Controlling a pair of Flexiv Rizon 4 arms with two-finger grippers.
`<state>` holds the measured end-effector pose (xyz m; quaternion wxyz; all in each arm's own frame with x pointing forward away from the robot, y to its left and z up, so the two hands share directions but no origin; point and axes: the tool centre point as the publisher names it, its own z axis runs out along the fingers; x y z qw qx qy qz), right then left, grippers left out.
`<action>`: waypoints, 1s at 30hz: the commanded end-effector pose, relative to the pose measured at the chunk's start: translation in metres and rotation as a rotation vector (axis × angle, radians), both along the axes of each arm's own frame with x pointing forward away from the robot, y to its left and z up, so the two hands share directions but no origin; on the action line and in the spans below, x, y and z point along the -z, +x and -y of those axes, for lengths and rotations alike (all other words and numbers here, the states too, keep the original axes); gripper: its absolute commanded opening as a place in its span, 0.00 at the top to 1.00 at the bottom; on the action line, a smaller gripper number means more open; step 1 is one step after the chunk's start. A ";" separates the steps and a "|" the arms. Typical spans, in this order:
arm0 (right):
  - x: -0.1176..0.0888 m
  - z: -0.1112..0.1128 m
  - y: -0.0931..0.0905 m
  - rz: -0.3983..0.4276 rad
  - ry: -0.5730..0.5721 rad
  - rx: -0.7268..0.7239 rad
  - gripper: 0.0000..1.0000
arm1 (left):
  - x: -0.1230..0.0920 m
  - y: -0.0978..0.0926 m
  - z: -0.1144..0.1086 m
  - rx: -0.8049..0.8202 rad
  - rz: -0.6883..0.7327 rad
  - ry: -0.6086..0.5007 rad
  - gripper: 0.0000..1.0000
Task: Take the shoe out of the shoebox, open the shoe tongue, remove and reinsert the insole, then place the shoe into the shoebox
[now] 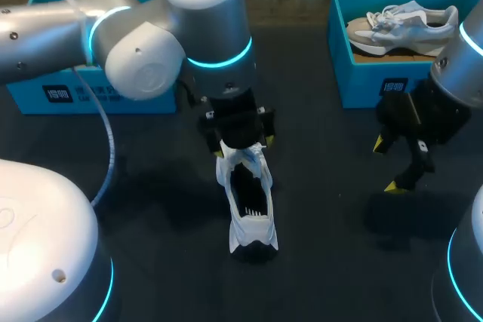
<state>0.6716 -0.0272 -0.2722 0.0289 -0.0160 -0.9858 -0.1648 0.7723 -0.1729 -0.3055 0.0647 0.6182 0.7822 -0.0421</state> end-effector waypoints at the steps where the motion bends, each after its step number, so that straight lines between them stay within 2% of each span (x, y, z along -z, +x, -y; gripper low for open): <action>1: 0.001 0.000 0.000 0.000 -0.001 0.000 0.00 | -0.013 0.007 -0.008 0.009 -0.009 -0.006 0.00; 2: 0.001 0.000 0.000 0.000 -0.001 0.000 0.00 | -0.016 0.010 -0.008 0.018 -0.010 -0.007 0.00; 4: 0.001 0.000 0.000 0.000 -0.001 0.000 0.00 | -0.020 0.014 -0.007 0.019 0.000 -0.003 0.09; 5: 0.001 0.000 0.000 0.000 -0.001 0.000 0.00 | -0.021 0.016 -0.007 0.025 -0.003 -0.003 0.24; 6: 0.001 0.000 0.000 0.000 -0.001 0.000 0.00 | -0.022 0.017 -0.007 0.025 -0.004 -0.002 0.34; 8: 0.001 0.000 0.000 0.000 -0.001 0.000 0.00 | -0.023 0.019 -0.006 0.034 -0.009 -0.004 0.36; 10: 0.001 0.000 0.000 0.000 -0.001 0.000 0.00 | -0.024 0.019 -0.005 0.044 -0.014 -0.016 0.51; 11: 0.001 0.000 0.000 0.000 -0.001 0.000 0.00 | -0.024 0.018 -0.005 0.048 -0.018 -0.019 0.54; 13: 0.001 0.000 0.000 0.000 -0.001 0.000 0.00 | -0.022 0.016 -0.003 0.052 -0.021 -0.025 0.55; 18: 0.001 0.000 0.000 0.000 -0.001 0.000 0.00 | -0.008 0.011 -0.001 0.073 -0.060 -0.038 0.63; 22: 0.001 0.000 0.000 0.000 -0.001 0.000 0.00 | 0.002 0.004 0.000 0.086 -0.079 -0.046 0.62; 27: 0.001 0.000 0.000 0.000 -0.001 0.000 0.00 | 0.008 -0.019 -0.007 0.106 -0.107 -0.049 0.63; 30: 0.001 0.000 0.000 0.000 -0.001 0.000 0.00 | 0.011 -0.026 -0.008 0.113 -0.114 -0.052 0.64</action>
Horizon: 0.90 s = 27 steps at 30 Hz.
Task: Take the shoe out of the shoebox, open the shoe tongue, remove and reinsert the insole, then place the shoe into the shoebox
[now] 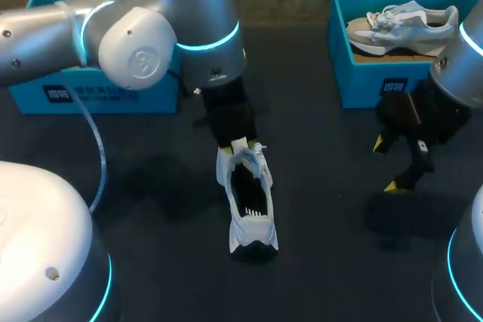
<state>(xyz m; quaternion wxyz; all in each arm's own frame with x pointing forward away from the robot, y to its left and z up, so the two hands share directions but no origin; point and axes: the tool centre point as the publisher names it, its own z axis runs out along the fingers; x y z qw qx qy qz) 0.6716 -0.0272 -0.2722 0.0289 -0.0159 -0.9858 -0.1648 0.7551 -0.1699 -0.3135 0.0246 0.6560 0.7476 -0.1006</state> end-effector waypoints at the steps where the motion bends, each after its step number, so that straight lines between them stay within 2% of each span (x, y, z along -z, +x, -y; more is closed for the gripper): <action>1: 0.001 0.000 0.000 0.000 -0.001 0.000 0.00 | 0.007 -0.020 -0.007 0.008 0.006 -0.016 0.65; 6: 0.001 0.000 0.000 0.000 -0.001 0.000 0.00 | 0.005 -0.031 -0.008 0.018 0.011 -0.007 0.66; 9: 0.001 0.000 0.000 0.000 -0.001 0.000 0.00 | -0.010 -0.025 -0.006 0.011 0.026 -0.032 0.67; 13: 0.001 0.000 0.000 0.000 -0.001 0.000 0.00 | -0.014 -0.021 0.007 0.007 0.038 -0.048 0.67; 19: 0.001 0.000 0.000 0.000 -0.001 0.000 0.00 | 0.006 -0.023 0.026 0.011 0.010 -0.042 0.69; 21: 0.001 0.000 0.000 0.000 -0.001 0.000 0.00 | 0.014 -0.027 0.024 0.012 0.002 -0.033 0.72; 24: 0.001 0.000 0.000 0.000 -0.001 0.000 0.00 | 0.028 -0.036 0.015 0.008 -0.014 -0.013 0.82; 27: 0.001 0.000 0.000 0.000 -0.001 0.000 0.00 | 0.032 -0.043 0.006 -0.007 -0.023 -0.015 0.83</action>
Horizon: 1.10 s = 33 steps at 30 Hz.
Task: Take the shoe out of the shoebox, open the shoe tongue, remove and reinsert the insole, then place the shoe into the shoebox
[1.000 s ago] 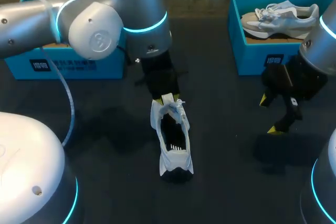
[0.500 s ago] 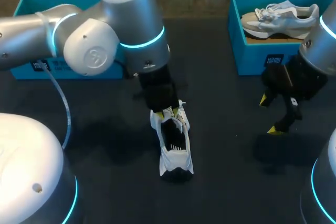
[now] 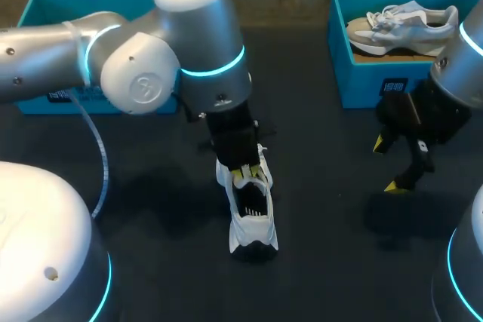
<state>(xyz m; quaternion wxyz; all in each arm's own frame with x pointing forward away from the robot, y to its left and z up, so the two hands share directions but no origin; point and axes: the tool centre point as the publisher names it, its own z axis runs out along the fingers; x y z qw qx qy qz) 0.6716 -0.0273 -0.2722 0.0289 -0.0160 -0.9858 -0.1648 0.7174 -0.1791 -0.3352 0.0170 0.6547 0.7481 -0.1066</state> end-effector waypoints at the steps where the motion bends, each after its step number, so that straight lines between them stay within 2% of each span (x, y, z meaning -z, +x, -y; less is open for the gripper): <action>1: 0.001 0.000 0.000 0.000 -0.001 0.000 0.00 | 0.009 -0.007 -0.006 -0.007 -0.004 -0.017 0.83; 9: 0.001 0.000 0.000 0.000 -0.001 0.000 0.00 | -0.031 -0.018 -0.007 -0.034 0.032 -0.033 0.75; 11: 0.001 0.000 0.000 0.000 -0.001 0.000 0.00 | -0.047 -0.024 -0.008 -0.101 0.017 -0.027 0.65; 14: 0.001 0.000 0.000 0.000 -0.001 0.000 0.00 | -0.060 -0.027 -0.010 -0.221 -0.070 0.021 0.68; 15: 0.001 0.000 0.000 0.000 -0.001 0.000 0.00 | -0.064 -0.034 -0.012 -0.219 -0.076 0.081 0.20; 16: 0.001 0.000 0.000 0.000 -0.001 0.000 0.00 | -0.068 -0.041 -0.015 -0.225 -0.005 0.107 0.00; 17: 0.001 0.000 0.000 0.000 -0.001 0.000 0.00 | -0.071 -0.044 -0.017 -0.215 0.042 0.126 0.00; 29: 0.001 0.000 0.000 0.000 -0.001 0.000 0.00 | -0.071 -0.044 -0.017 -0.215 0.042 0.126 0.00; 31: 0.001 0.000 0.000 0.000 -0.001 0.000 0.00 | -0.069 -0.050 -0.022 -0.335 -0.013 0.116 0.00; 32: 0.001 0.000 0.000 0.000 -0.001 0.000 0.00 | -0.070 -0.055 -0.023 -0.418 -0.088 0.132 0.00; 33: 0.001 0.000 0.000 0.000 -0.001 0.000 0.00 | -0.074 -0.059 -0.021 -0.580 -0.194 0.187 0.00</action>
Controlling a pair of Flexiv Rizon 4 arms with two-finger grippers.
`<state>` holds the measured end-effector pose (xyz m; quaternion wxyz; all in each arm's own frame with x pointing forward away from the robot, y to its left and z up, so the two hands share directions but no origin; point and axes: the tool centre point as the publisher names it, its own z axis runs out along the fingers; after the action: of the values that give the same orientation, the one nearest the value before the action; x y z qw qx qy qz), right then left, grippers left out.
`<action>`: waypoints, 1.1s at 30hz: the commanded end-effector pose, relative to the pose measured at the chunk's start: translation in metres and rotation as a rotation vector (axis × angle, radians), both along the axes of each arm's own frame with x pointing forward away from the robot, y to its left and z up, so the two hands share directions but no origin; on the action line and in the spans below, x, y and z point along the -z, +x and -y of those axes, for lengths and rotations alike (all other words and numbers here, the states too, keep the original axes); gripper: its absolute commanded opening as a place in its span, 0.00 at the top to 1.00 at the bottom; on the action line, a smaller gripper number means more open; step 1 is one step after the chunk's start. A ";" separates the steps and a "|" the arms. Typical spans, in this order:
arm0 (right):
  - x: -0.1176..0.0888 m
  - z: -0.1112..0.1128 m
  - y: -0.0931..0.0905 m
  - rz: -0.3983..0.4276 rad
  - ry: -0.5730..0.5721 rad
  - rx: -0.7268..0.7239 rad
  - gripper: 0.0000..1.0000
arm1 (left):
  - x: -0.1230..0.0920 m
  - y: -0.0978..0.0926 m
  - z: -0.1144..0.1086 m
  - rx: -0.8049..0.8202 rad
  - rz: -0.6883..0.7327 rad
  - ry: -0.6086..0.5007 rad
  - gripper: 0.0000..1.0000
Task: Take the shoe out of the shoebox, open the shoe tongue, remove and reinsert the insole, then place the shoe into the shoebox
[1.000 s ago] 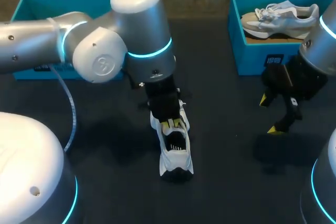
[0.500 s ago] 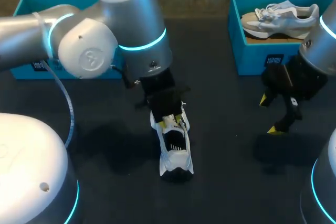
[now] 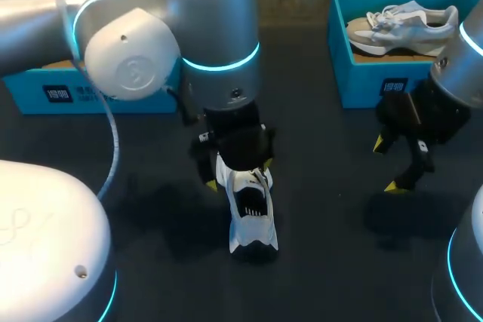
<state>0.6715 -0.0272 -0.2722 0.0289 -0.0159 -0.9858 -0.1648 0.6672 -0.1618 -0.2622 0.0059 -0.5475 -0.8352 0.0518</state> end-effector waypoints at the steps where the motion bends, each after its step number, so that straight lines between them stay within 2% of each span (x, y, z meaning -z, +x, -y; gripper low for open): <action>1: 0.001 0.000 0.000 0.000 -0.001 0.000 0.00 | -0.001 -0.009 0.001 -0.524 -0.187 0.067 0.00; 2: 0.001 0.000 0.000 0.000 -0.001 0.000 0.00 | -0.001 -0.015 -0.003 -0.729 -0.099 0.059 0.00; 12: 0.001 0.000 0.000 0.000 -0.001 0.000 0.00 | -0.001 -0.015 -0.003 -0.729 -0.099 0.059 0.00; 13: 0.001 0.000 0.000 0.000 -0.001 0.000 0.00 | 0.003 -0.016 -0.002 -0.753 -0.115 0.060 0.00; 14: 0.001 0.000 0.000 0.000 -0.001 0.000 0.00 | 0.008 -0.018 -0.001 -0.812 -0.193 0.032 0.00; 17: 0.001 0.000 0.000 0.000 -0.001 0.000 0.00 | 0.017 -0.026 0.001 -0.927 -0.227 -0.003 0.00; 21: 0.001 0.000 0.000 0.000 -0.001 0.000 0.00 | 0.026 -0.035 0.003 -0.975 -0.276 0.010 0.00; 33: 0.001 0.000 0.000 0.000 -0.001 0.000 0.00 | 0.052 -0.050 0.008 -1.057 -0.220 0.006 0.00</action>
<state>0.6715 -0.0273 -0.2722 0.0288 -0.0160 -0.9858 -0.1648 0.6218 -0.1677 -0.3036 0.0750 -0.0489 -0.9908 0.1014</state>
